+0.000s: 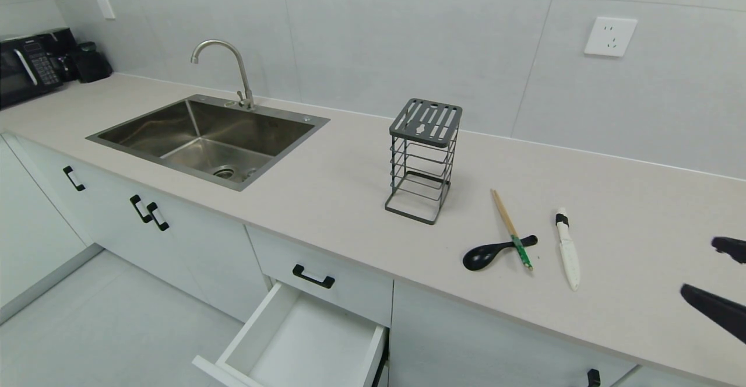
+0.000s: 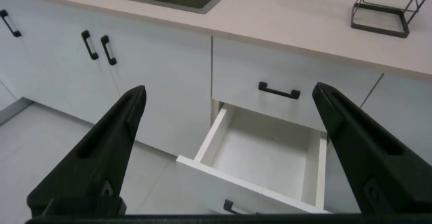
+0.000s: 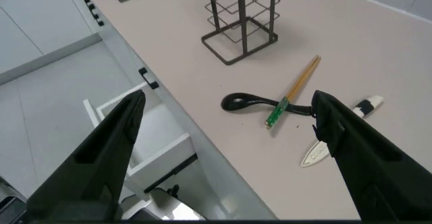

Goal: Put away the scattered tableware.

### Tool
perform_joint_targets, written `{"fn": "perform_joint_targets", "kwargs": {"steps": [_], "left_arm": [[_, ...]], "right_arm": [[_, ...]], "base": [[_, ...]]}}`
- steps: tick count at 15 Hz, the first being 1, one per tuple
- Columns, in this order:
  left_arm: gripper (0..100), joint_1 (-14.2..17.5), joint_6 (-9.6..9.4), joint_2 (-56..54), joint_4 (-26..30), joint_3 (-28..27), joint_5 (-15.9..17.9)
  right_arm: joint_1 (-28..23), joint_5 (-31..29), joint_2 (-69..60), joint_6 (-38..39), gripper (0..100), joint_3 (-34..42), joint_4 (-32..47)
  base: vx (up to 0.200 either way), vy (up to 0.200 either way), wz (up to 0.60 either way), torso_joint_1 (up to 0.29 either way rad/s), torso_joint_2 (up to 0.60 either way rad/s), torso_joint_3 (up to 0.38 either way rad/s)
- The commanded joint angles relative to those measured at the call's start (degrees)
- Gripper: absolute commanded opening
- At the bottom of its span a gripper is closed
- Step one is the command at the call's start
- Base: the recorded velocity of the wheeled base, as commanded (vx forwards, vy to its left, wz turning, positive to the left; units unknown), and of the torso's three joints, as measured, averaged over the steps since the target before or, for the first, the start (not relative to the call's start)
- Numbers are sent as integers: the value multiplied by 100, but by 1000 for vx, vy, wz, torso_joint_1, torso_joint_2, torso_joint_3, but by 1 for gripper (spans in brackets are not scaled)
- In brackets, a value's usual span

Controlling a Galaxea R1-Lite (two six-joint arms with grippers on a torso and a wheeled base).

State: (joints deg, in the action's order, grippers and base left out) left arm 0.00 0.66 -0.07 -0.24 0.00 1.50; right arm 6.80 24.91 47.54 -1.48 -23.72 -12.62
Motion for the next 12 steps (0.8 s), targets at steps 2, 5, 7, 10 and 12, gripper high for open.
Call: {"fn": "perform_joint_targets", "kwargs": {"steps": [2, 5, 7, 10, 12], "left_arm": [[100, 0, 4, 7, -2, 0, -1], [100, 0, 4, 7, -2, 0, -1], [100, 0, 4, 7, -2, 0, -1], [100, 0, 4, 7, -2, 0, -1], [100, 0, 4, 7, -2, 0, -1]], "right_arm": [[155, -117, 1521, -72, 100, 52, -821], [251, -126, 1899, -406, 100, 149, -927], [269, -126, 1917, -600, 100, 386, -936], [287, -161, 2198, -767, 100, 465, -918], [664, -548, 2505, -397, 100, 421, -909]], "base": [[0, 0, 0, 0, 0, 0], [0, 0, 0, 0, 0, 0], [0, 0, 0, 0, 0, 0], [0, 0, 0, 0, 0, 0], [0, 0, 0, 0, 0, 0]]}}
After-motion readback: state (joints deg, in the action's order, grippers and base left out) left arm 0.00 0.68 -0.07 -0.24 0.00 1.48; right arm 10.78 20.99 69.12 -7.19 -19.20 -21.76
